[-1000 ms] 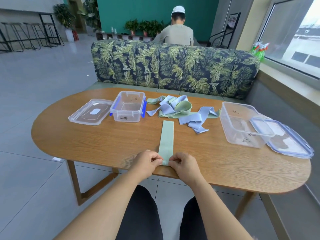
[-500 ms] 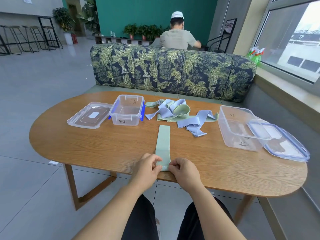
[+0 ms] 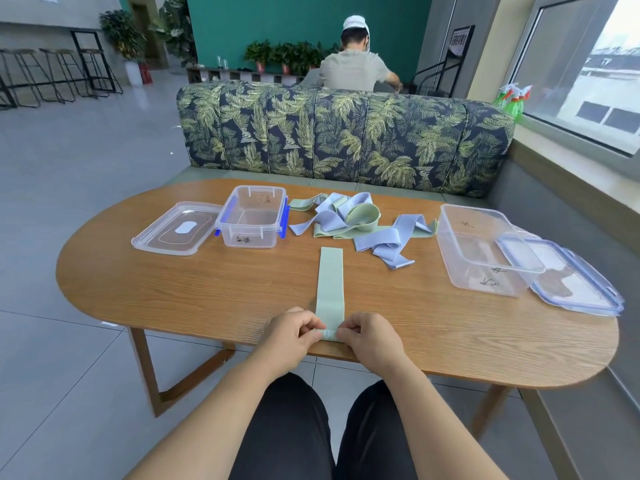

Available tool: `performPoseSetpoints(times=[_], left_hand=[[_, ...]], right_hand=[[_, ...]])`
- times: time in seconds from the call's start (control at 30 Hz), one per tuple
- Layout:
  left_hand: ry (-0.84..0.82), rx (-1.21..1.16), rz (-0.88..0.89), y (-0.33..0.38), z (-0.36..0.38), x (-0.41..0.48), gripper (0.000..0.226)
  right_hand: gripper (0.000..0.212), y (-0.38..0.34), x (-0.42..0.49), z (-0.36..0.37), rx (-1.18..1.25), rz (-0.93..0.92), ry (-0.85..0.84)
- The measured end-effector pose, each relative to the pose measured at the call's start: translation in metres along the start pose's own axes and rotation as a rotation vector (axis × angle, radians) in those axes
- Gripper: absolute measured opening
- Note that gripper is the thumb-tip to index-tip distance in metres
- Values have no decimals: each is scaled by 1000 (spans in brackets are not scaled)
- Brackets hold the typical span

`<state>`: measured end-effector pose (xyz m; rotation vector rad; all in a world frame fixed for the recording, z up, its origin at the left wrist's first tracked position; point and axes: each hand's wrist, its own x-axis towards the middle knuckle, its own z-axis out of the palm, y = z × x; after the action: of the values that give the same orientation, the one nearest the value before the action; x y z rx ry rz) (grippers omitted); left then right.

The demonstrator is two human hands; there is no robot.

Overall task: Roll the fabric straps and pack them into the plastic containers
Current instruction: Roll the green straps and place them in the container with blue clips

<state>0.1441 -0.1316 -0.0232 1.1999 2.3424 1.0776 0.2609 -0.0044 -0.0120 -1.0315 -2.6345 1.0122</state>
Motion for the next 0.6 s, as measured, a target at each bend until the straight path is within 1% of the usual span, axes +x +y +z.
performPoseSetpoints(times=[0.17,0.27,0.4,0.6], left_hand=[[-5,34,6,2,-2,0,10],[-21,62,-2,5,-4,1,11],[-46,64,-16,7,-5,4,12],[-27,54,-14,5,-6,-1,18]], right_hand=[[13,1,-5,3,76,5,49],[21,3,-9,6,166,-3,61],[14,3,-8,6,33,-21,86],[14,3,-4,6,48,15,83]])
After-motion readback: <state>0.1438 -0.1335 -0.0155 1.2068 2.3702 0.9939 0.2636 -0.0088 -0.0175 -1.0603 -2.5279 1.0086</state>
